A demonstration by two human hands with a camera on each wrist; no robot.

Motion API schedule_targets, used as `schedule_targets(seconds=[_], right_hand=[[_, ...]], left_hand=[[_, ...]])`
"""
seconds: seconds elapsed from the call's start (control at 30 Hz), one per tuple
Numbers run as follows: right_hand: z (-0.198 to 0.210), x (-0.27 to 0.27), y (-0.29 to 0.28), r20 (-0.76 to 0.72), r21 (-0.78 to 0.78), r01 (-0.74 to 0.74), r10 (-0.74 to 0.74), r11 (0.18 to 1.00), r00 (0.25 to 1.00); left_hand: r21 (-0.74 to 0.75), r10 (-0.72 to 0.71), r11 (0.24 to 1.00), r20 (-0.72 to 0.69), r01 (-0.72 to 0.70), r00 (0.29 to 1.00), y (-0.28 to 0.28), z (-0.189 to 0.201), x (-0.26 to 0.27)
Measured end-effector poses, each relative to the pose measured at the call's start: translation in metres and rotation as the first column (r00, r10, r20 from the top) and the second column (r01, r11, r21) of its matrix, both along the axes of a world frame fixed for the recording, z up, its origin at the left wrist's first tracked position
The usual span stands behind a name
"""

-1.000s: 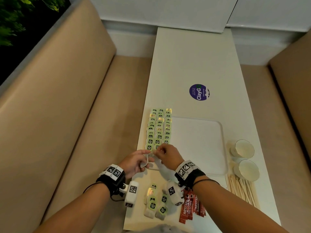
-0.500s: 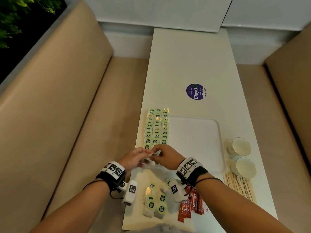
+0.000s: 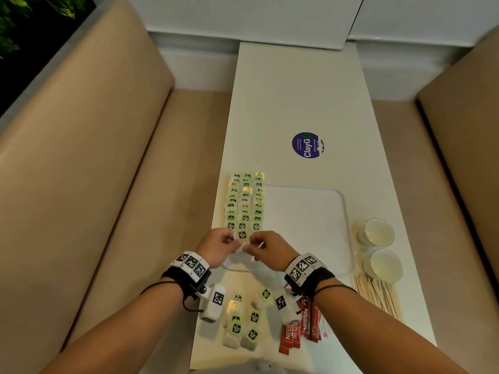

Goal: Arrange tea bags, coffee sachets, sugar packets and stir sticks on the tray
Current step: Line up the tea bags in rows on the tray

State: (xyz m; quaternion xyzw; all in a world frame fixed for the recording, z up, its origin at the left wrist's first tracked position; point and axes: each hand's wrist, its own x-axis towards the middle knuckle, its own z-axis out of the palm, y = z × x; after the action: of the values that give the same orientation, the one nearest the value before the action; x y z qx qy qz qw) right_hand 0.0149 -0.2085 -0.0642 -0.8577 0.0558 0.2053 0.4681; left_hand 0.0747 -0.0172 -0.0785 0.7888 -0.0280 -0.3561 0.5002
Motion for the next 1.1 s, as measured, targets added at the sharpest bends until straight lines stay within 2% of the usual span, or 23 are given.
schedule_targets(seconds=[0.07, 0.17, 0.3, 0.47, 0.6, 0.77, 1.1], right_hand=[[0.001, -0.003, -0.005, -0.022, -0.008, -0.008, 0.008, 1.0, 1.0], [-0.003, -0.003, -0.015, -0.027, -0.04, 0.071, -0.072, 0.997, 0.997], [-0.015, -0.003, -0.028, -0.083, -0.159, 0.199, -0.214, 0.967, 0.973], [-0.026, -0.007, -0.027, -0.218, -0.18, 0.171, -0.209, 0.969, 0.953], [-0.027, -0.004, -0.017, -0.231, -0.197, 0.171, -0.215, 0.965, 0.949], [-0.026, 0.001, -0.011, -0.245, -0.222, 0.209, -0.262, 0.952, 0.933], [-0.028, 0.005, -0.014, -0.22, -0.255, 0.201, -0.259, 0.946, 0.94]], left_hand=[[-0.011, -0.001, 1.0, 0.002, 0.001, 1.0, -0.007, 0.0, 0.0], [0.026, 0.019, 0.999, 0.009, -0.019, 1.0, -0.013, 0.001, -0.001], [0.176, -0.017, 0.984, 0.069, 0.004, 0.997, -0.006, -0.005, 0.002], [0.346, -0.176, 0.932, 0.168, 0.11, 0.97, -0.003, -0.003, 0.004], [0.447, -0.355, 0.863, 0.2, 0.237, 0.913, -0.009, 0.0, 0.006], [0.487, -0.442, 0.822, 0.221, 0.294, 0.869, -0.014, -0.004, 0.006], [0.483, -0.44, 0.826, 0.23, 0.291, 0.868, -0.014, -0.008, 0.007]])
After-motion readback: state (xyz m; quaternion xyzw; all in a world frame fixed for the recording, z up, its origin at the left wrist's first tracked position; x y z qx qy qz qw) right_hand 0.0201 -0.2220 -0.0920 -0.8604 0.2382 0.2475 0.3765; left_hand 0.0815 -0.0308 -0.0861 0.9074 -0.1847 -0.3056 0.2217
